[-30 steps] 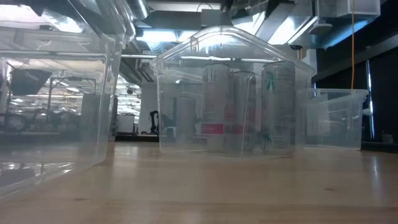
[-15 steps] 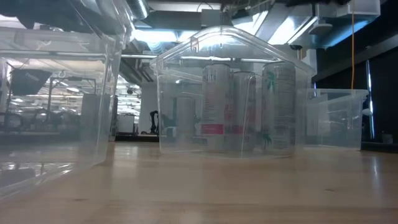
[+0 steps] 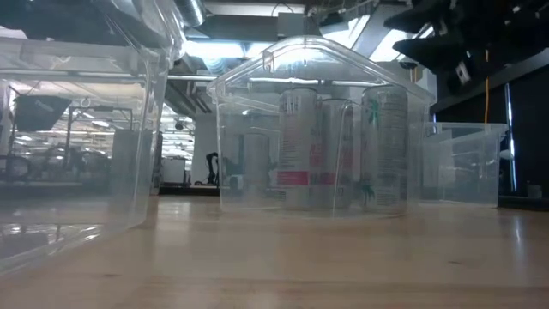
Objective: Sort soda cans
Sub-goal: Put the white and black peach soda can into the middle transparent bin
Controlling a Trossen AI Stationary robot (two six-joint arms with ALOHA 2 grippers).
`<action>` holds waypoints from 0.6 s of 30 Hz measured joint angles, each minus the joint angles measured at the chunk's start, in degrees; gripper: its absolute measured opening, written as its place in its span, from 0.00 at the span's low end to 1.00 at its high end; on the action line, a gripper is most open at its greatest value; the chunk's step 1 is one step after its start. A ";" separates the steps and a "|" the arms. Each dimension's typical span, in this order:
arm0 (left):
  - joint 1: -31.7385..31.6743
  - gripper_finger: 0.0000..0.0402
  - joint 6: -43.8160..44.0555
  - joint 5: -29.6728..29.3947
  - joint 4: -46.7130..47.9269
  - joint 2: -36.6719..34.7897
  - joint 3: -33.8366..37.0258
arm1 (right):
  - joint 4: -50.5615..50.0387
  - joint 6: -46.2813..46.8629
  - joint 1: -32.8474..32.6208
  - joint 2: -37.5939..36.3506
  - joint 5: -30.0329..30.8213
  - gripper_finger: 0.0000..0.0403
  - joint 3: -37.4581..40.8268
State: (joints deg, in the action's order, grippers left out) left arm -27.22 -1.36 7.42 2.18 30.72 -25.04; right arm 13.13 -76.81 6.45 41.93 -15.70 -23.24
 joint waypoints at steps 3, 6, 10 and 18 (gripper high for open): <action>0.01 0.49 -0.07 -1.69 0.05 0.00 0.00 | 0.58 0.07 1.57 -0.03 1.97 0.36 0.01; 0.01 0.49 -0.07 -2.05 0.43 0.02 0.00 | 0.54 0.09 2.26 0.00 5.29 0.32 0.01; 0.02 0.49 -0.09 -2.05 0.65 0.02 0.00 | 0.50 0.04 2.26 0.00 6.83 0.31 0.01; 0.02 0.49 -0.09 -2.07 0.67 0.02 0.00 | 0.33 2.86 2.24 0.00 7.15 0.33 0.01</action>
State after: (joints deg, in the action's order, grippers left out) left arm -27.20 -1.45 5.34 2.85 30.74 -25.04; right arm 13.47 -73.96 8.69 41.93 -8.56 -23.22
